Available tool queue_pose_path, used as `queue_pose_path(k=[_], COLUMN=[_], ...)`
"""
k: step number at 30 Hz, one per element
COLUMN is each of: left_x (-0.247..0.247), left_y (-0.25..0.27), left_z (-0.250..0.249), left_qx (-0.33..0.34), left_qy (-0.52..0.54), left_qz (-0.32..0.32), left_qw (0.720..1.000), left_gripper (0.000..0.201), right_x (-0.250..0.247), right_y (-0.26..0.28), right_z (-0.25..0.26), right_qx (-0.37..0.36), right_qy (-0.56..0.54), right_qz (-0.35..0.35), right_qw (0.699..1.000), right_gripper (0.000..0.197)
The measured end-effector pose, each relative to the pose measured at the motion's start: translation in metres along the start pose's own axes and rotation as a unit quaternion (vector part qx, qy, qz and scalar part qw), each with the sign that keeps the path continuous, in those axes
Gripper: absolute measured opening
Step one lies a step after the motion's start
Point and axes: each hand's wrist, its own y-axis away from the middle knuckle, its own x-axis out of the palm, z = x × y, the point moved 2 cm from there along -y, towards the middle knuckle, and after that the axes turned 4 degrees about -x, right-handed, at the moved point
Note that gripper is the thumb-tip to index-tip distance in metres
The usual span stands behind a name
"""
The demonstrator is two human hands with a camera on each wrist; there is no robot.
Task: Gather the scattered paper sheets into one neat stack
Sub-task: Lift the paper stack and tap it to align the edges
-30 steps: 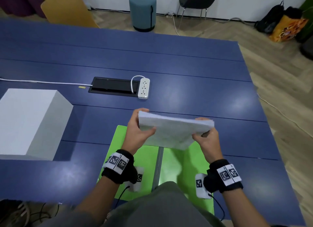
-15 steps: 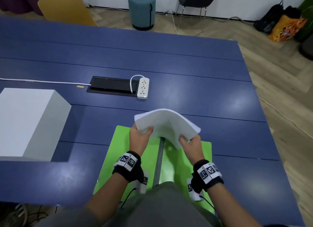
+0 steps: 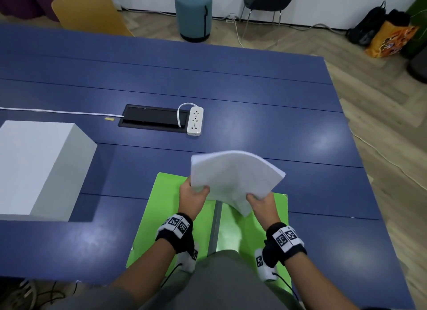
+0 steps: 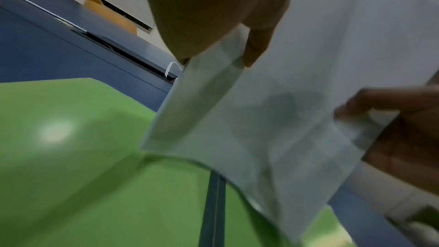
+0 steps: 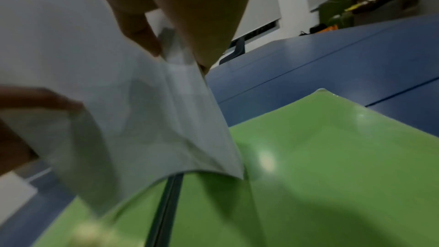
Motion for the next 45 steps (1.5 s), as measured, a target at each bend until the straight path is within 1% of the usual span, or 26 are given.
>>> queue_pose_path(k=[2,3,5,7,8,9,10,11,12,13,14,16,19,21,22,24,26,28,30,32,34,36,39,41,43,45], left_x=[-0.004,-0.006,-0.01,-0.01,-0.007,-0.003,0.001,0.005,0.008,0.01,0.009,-0.001,-0.042,-0.071,-0.081,-0.084,-0.071,-0.052,-0.038,-0.031,-0.03,-0.03,-0.026,-0.024,-0.023,-0.025], left_y=[-0.007,-0.01,-0.013,-0.01,-0.008,-0.005,-0.003,-0.001,-0.001,0.001,0.001,-0.003,-0.014,-0.022,-0.024,-0.021,-0.016,-0.011,-0.009,-0.009,-0.01,-0.013,-0.016,-0.017,-0.019,-0.021], left_z=[-0.016,-0.025,-0.041,-0.059,-0.066,-0.074,-0.079,-0.084,-0.087,-0.091,-0.095,-0.099,-0.091,-0.082,-0.077,-0.069,-0.063,-0.058,-0.055,-0.051,-0.042,-0.021,0.023,0.039,0.038,0.032], left_qx=[0.051,0.077,0.14,0.218,0.246,0.265,0.278,0.288,0.293,0.291,0.281,0.237,0.144,0.109,0.1,0.079,0.045,0.028,0.028,0.029,0.028,-0.005,-0.079,-0.106,-0.099,-0.097], left_qy=[-0.033,-0.053,-0.145,-0.292,-0.352,-0.392,-0.419,-0.44,-0.456,-0.469,-0.479,-0.484,-0.442,-0.407,-0.358,-0.191,-0.046,0.038,0.077,0.106,0.13,0.102,0.029,0.001,0.016,0.036], left_qz=[0.036,0.061,0.091,0.098,0.099,0.106,0.111,0.118,0.123,0.131,0.14,0.158,0.139,0.119,0.129,0.161,0.154,0.094,0.01,-0.057,-0.094,-0.096,-0.04,-0.042,-0.058,-0.057], left_qw=[0.997,0.994,0.975,0.926,0.898,0.875,0.857,0.843,0.832,0.824,0.82,0.827,0.874,0.899,0.919,0.965,0.986,0.994,0.997,0.992,0.987,0.99,0.996,0.993,0.993,0.993], left_gripper=[0.033,0.033,0.024,0.027,0.029,0.03,0.029,0.027,0.028,0.03,0.032,0.03,0.03,0.032,0.033,0.046,0.051,0.039,0.026,0.025,0.033,0.037,0.036,0.039,0.037,0.031], right_x=[-0.014,-0.025,-0.053,-0.077,-0.084,-0.086,-0.084,-0.079,-0.073,-0.069,-0.067,-0.065,-0.068,-0.072,-0.073,-0.074,-0.069,-0.059,-0.05,-0.046,-0.044,-0.042,-0.035,-0.03,-0.029,-0.036], right_y=[-0.007,-0.009,-0.011,-0.013,-0.015,-0.018,-0.021,-0.024,-0.024,-0.024,-0.023,-0.021,-0.018,-0.016,-0.014,-0.015,-0.017,-0.021,-0.022,-0.022,-0.021,-0.02,-0.014,-0.012,-0.013,-0.014], right_z=[0.004,0.009,0.025,0.045,0.054,0.065,0.071,0.075,0.077,0.075,0.074,0.066,0.054,0.046,0.044,0.039,0.037,0.039,0.046,0.049,0.04,0.017,-0.024,-0.036,-0.031,-0.024], right_qx=[-0.005,-0.019,-0.081,-0.155,-0.192,-0.219,-0.229,-0.212,-0.174,-0.139,-0.118,-0.088,-0.062,-0.053,-0.051,-0.052,-0.051,-0.055,-0.074,-0.096,-0.088,-0.038,0.048,0.066,0.065,0.052], right_qy=[-0.004,-0.017,-0.023,0.03,0.071,0.112,0.132,0.13,0.113,0.101,0.086,0.041,-0.038,-0.064,-0.075,-0.092,-0.104,-0.111,-0.119,-0.123,-0.117,-0.085,-0.013,-0.006,-0.013,-0.013], right_qz=[0.006,-0.009,-0.088,-0.155,-0.154,-0.127,-0.068,0.01,0.074,0.094,0.077,0.027,-0.027,-0.043,-0.05,-0.065,-0.076,-0.098,-0.124,-0.138,-0.144,-0.122,-0.037,-0.043,-0.074,-0.078], right_qw=[1.0,1.0,0.993,0.975,0.967,0.961,0.962,0.968,0.976,0.981,0.986,0.995,0.997,0.996,0.995,0.992,0.99,0.987,0.982,0.978,0.979,0.988,0.998,0.997,0.995,0.996], right_gripper=[0.03,0.042,0.069,0.086,0.092,0.093,0.089,0.081,0.068,0.053,0.039,0.028,0.024,0.022,0.021,0.022,0.024,0.024,0.02,0.019,0.021,0.022,0.027,0.031,0.025,0.019])
